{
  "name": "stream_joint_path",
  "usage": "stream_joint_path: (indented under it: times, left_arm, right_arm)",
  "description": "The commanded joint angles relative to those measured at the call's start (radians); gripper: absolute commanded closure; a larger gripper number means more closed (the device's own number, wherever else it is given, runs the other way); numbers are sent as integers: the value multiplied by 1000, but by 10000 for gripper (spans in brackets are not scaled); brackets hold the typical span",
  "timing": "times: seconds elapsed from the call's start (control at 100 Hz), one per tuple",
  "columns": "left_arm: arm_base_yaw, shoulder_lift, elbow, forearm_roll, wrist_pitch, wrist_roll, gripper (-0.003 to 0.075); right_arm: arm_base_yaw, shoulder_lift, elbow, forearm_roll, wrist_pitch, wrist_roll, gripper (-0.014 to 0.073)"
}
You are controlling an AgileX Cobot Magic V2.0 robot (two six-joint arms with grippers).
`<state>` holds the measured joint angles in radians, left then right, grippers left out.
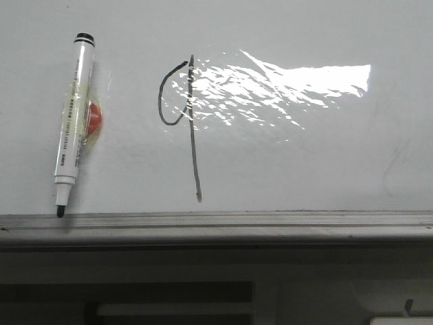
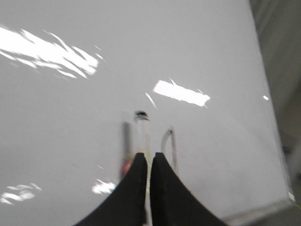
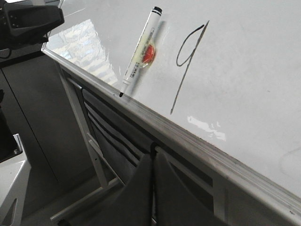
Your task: Write number 9 on whiteboard
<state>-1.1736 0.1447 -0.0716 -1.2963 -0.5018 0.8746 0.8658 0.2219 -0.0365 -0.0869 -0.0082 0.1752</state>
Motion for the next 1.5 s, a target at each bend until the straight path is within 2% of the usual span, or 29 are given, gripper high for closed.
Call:
stream_joint_path:
  times: [0.0,0.07,0.16,0.23,0.35,0.42,0.54,0.64,0.73,0.86,1.0,1.28,1.49]
  left_arm:
    - [5,14,-1,151,-180,5,741]
    - [36,14,42,317,-250,5,741]
    - [112,14,90,437,-265,1,741]
    - [197,14,88,473,-188,1,741]
    - [378,14,90,622,-88,-35,741]
    - [500,14,90,755,-42,-166,741]
    - [705,-7,90,1017,61,-483,741]
    - [850,-52,90,1159,154,-681,741]
    - [962,-105,90,1211,232,-768,741]
    - [1086,-164,90,1218,340,-787,741]
    - [1156,-179,92,1244,496,-787,741]
    - [1163,-179,92,1244,787,-844,741]
    - [1160,-179,92,1257,794,-846,741]
  right_arm:
    - [0,5,-25,-11,-72,-1,655]
    - [0,5,-25,-11,-72,-1,655]
    - [0,5,-25,-11,-72,-1,655]
    - [0,5,-25,-11,-72,-1,655]
    - [0,5,-25,-11,-72,-1,655]
    - [0,5,-25,-11,-72,-1,655]
    - [0,5,-25,-11,-72,-1,655]
    - [0,5,-25,-11,-72,-1,655]
    - [0,5,-25,-11,-72,-1,655]
    - [0,5,-25,-11,-72,-1,655]
    - [0,5,-25,-11,-72,-1,655]
    - [0,5,-25,-11,-72,-1,655]
    - [0,5,-25,-11,-72,-1,655]
